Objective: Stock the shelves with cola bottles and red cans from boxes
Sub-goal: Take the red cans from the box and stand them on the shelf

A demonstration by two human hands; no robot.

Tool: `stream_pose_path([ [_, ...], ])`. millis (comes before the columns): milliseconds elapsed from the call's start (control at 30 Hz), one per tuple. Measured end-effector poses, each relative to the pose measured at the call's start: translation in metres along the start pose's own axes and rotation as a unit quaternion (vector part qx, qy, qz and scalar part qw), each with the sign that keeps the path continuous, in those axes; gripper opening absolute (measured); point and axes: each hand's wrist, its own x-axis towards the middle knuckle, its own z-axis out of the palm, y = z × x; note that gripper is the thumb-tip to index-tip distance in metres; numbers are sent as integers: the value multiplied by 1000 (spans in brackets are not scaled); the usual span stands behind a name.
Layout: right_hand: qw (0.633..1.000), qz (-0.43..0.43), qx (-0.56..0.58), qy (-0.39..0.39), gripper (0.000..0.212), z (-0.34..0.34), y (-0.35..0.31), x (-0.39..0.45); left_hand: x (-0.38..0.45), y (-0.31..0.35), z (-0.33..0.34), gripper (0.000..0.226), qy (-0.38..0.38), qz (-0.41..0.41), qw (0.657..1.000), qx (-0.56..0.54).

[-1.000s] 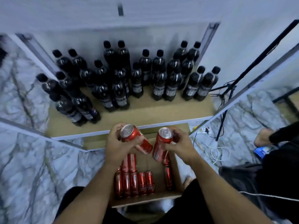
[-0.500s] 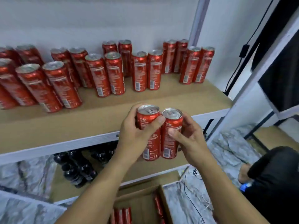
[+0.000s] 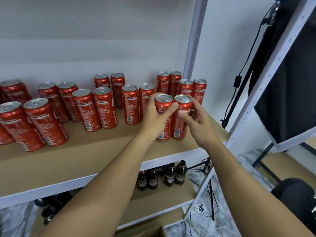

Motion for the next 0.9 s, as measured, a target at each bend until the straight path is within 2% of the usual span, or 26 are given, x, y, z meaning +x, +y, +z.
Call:
stream_pose_path([
  [200,1000,19,1,-5,52,-14,13,33,27,-27,26,53,28,-11,999,-26],
  [467,997,-1,-80,-15,63,-26,19,45,41,-37,42,59,58,-11,998,-39],
  [633,990,34,-130,-28,92,-26,36,33,26,-46,30,79,34,-25,998,48],
  [767,979,44,-194,33,86,-28,53,27,10,-71,16,75,29,-43,989,139],
  [900,977,41,-205,31,79,-26,60,29,10,-80,14,74,37,-50,982,178],
])
